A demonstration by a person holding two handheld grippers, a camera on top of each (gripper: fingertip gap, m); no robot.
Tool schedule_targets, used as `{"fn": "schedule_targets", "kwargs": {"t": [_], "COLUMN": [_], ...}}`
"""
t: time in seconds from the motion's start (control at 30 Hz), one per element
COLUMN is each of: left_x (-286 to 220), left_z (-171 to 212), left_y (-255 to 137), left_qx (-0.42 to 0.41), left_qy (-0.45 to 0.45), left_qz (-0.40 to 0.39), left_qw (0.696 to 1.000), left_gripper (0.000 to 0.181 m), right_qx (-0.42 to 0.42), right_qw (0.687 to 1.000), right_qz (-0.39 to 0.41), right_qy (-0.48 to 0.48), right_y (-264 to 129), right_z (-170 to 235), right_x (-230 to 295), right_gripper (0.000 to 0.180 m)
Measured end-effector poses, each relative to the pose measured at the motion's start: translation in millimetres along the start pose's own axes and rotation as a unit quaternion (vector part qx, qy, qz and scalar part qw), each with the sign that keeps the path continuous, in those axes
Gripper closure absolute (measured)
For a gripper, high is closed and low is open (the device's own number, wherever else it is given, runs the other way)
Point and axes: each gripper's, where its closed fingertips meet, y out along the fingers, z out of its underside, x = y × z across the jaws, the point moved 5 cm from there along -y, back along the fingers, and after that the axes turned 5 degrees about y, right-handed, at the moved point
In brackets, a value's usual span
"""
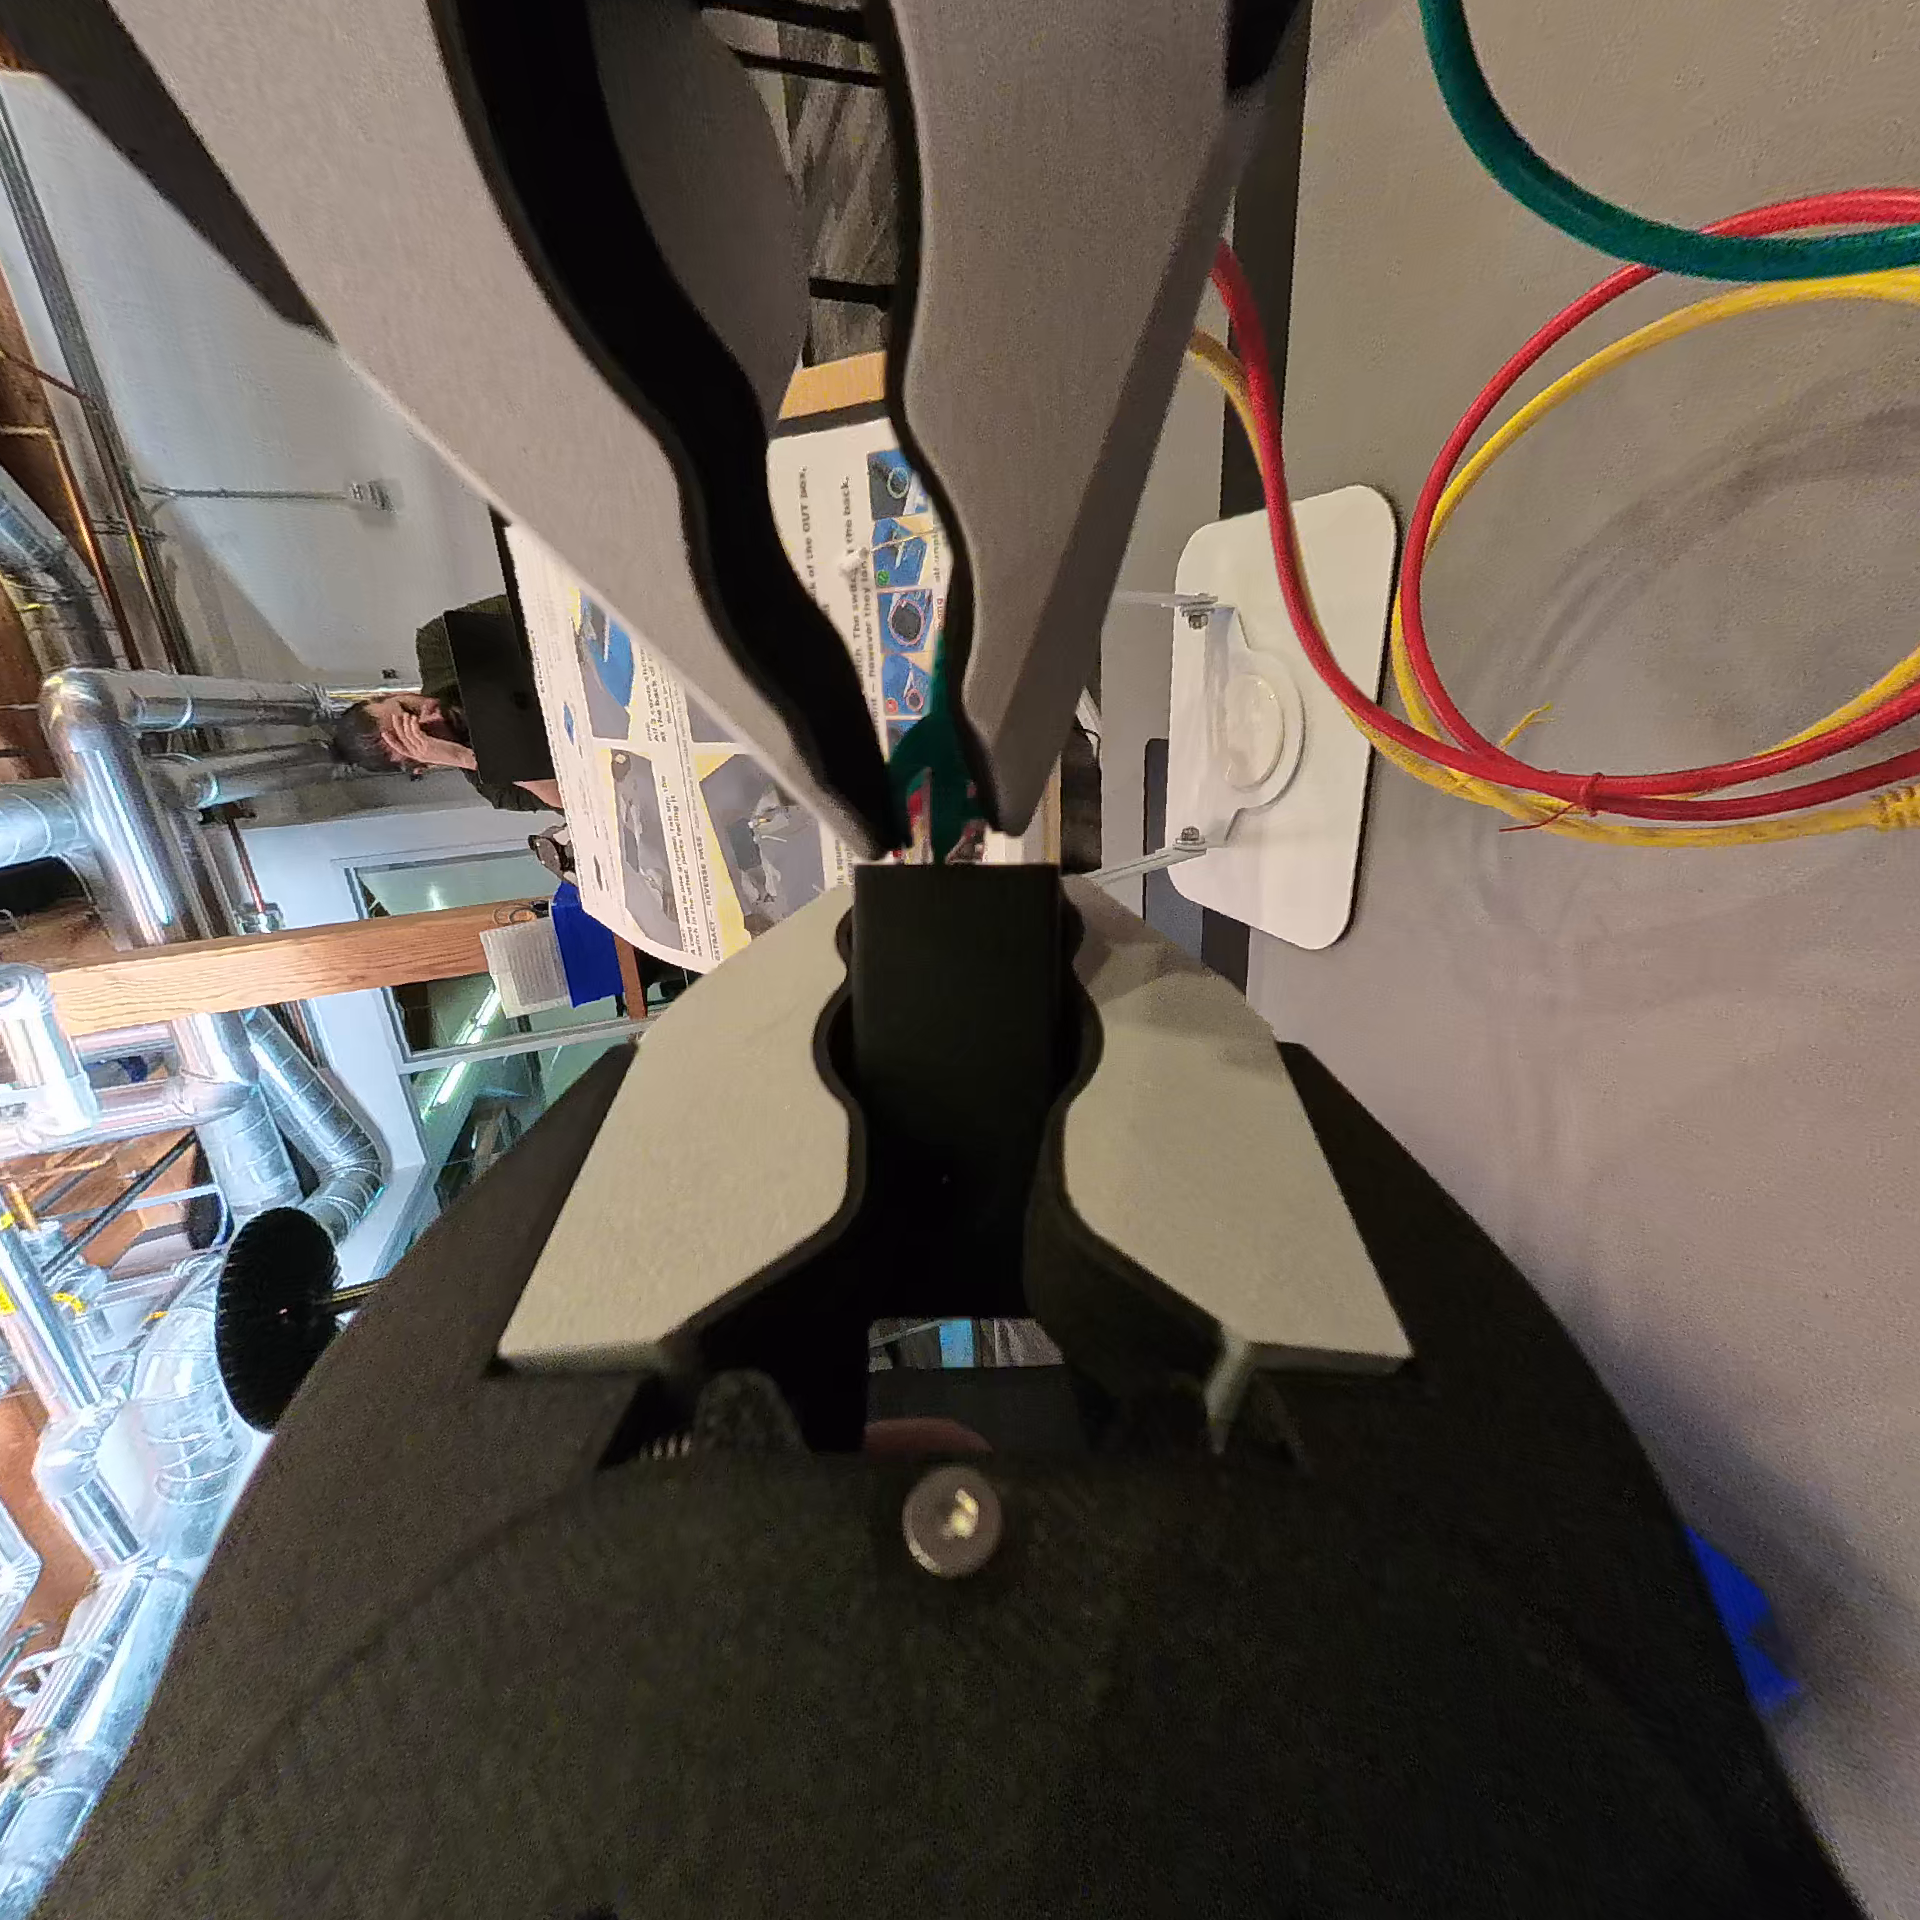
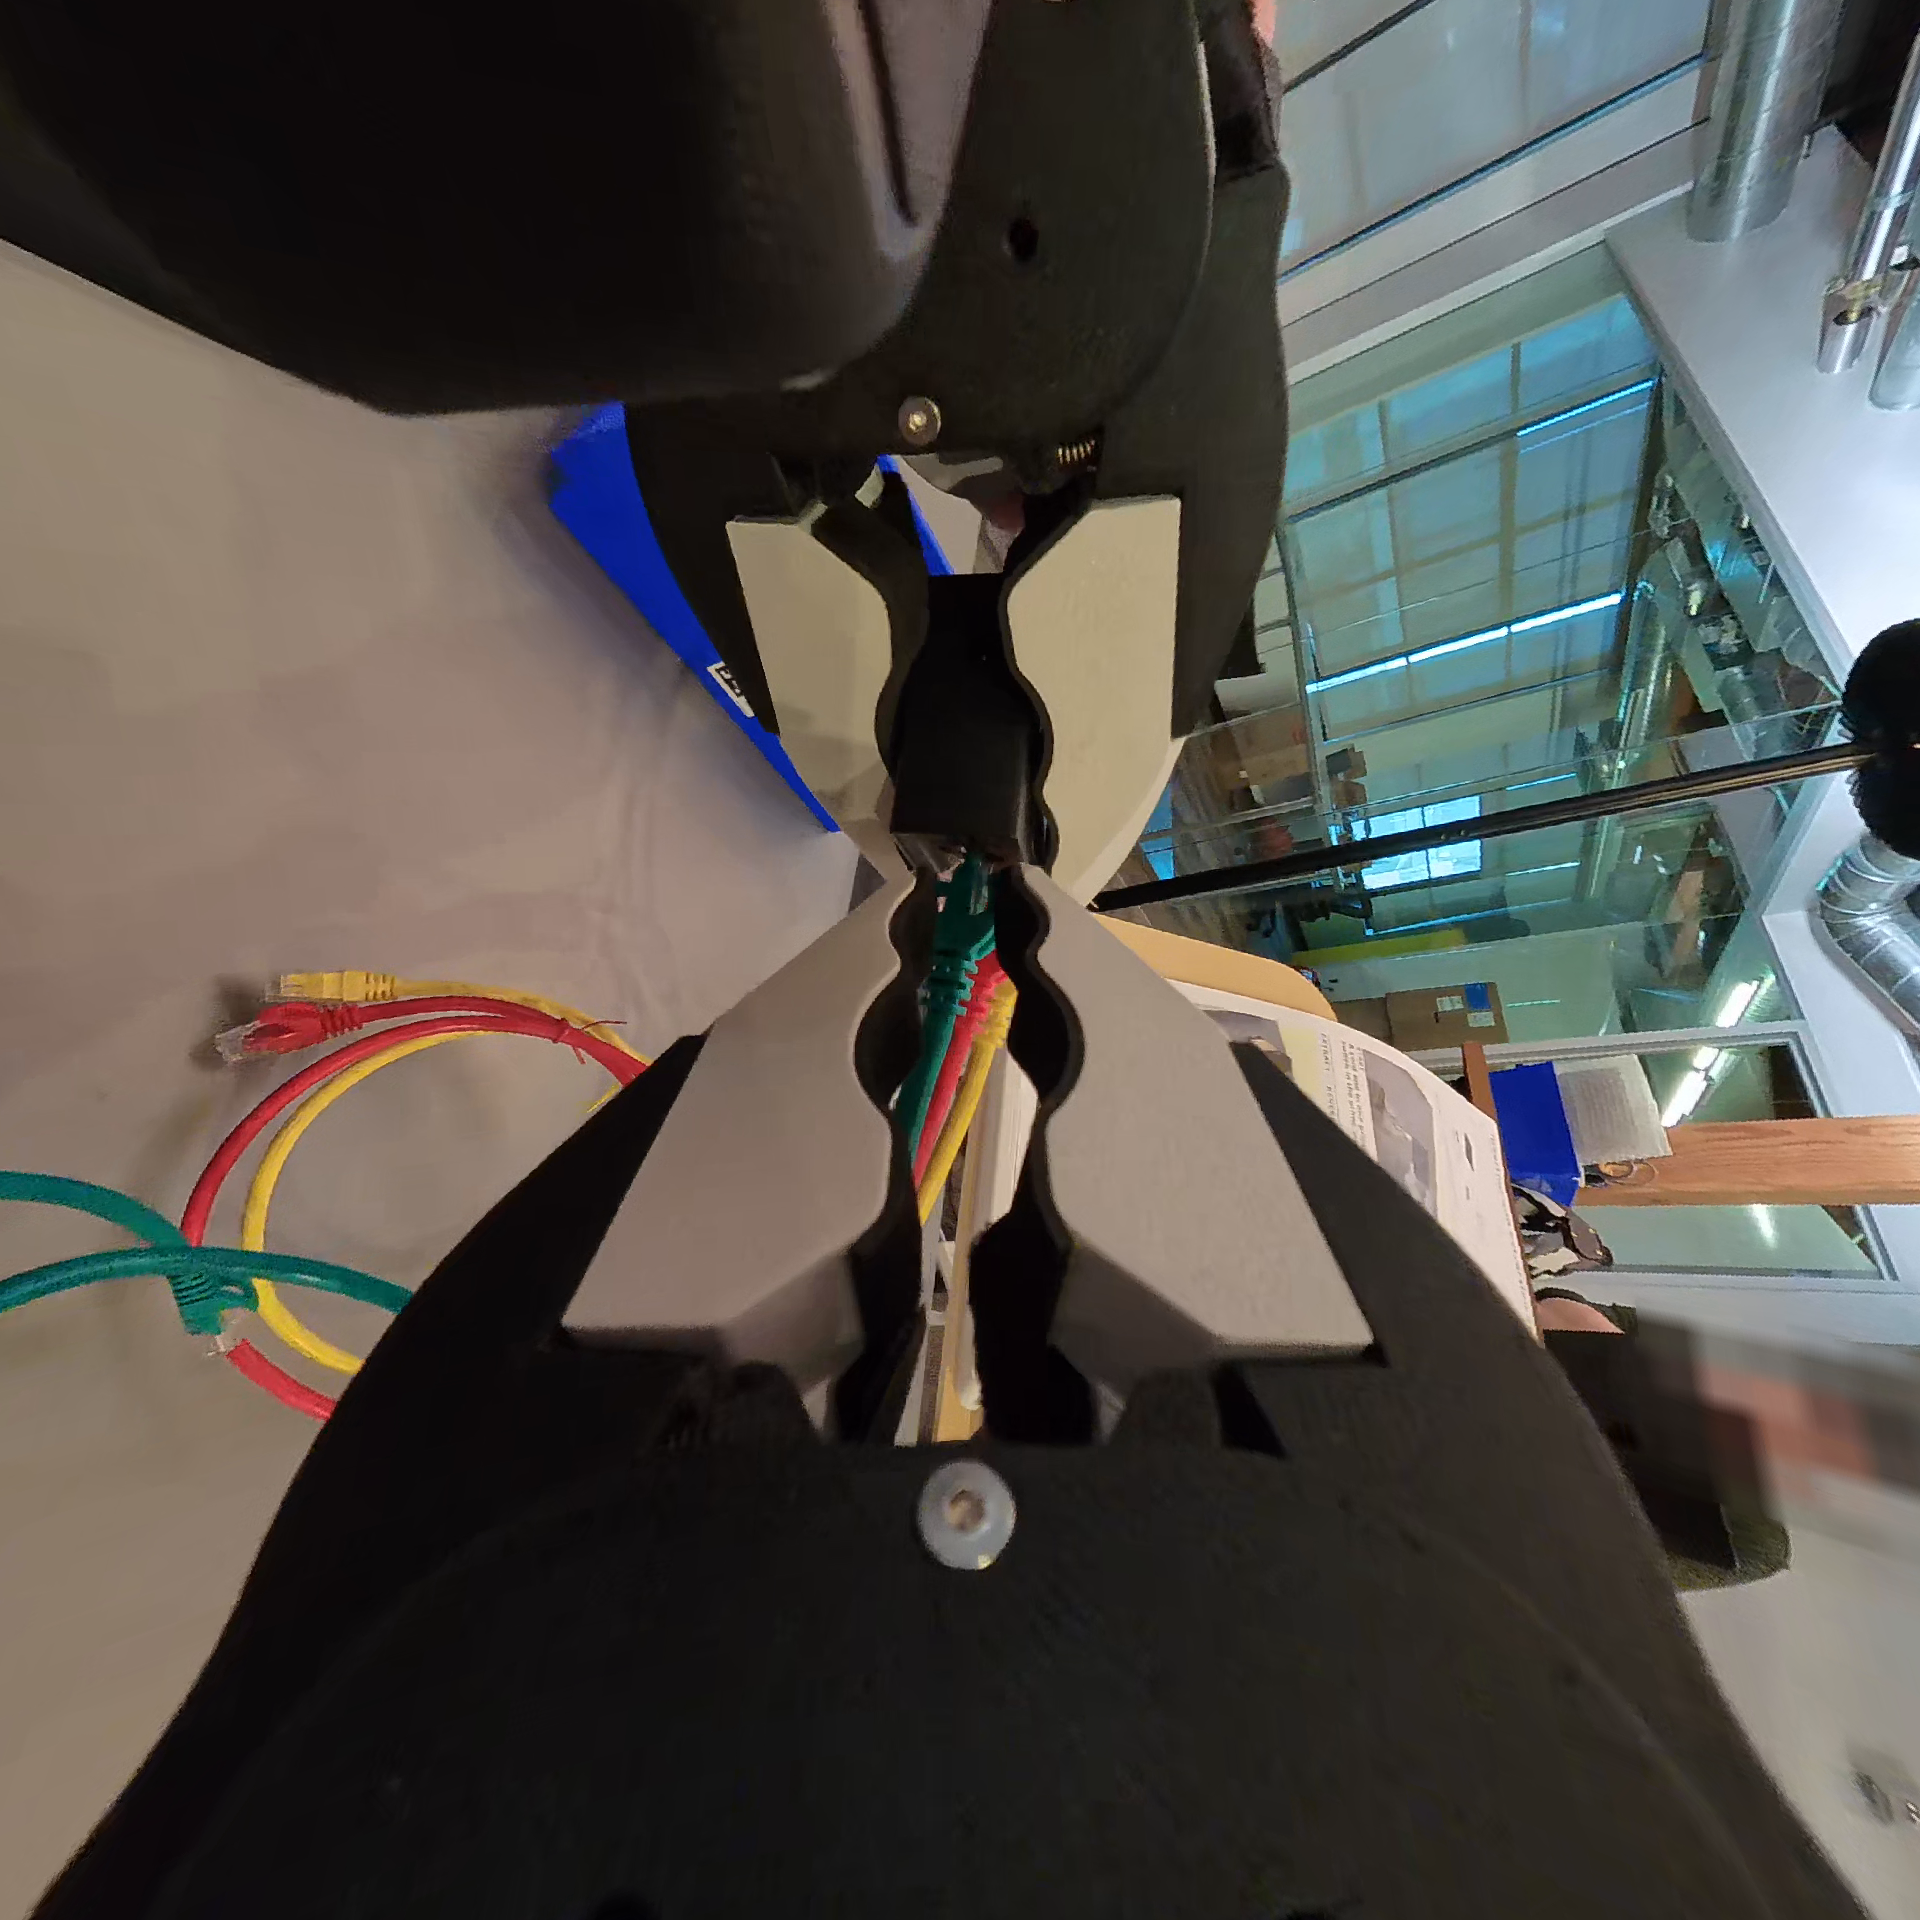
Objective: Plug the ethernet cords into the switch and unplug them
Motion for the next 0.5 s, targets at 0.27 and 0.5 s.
{"fn": "schedule_targets", "kwargs": {"t": [0.27,0.5], "left_x": [-2.1,-2.4], "left_z": [3.8,5.9], "left_y": [-0.2,3.5], "left_qx": [-0.011,-0.029], "left_qy": [-0.012,-0.049], "left_qz": [0.017,0.033], "left_qw": [1.000,0.998], "left_gripper": [0.150,0.150], "right_qx": [-0.003,0.002], "right_qw": [1.000,1.000], "right_qz": [-0.009,-0.004], "right_qy": [0.004,0.008], "right_y": [2.8,3.7], "right_z": [-1.1,-0.2], "right_x": [0.3,-1.7], "right_gripper": [0.172,0.172]}}
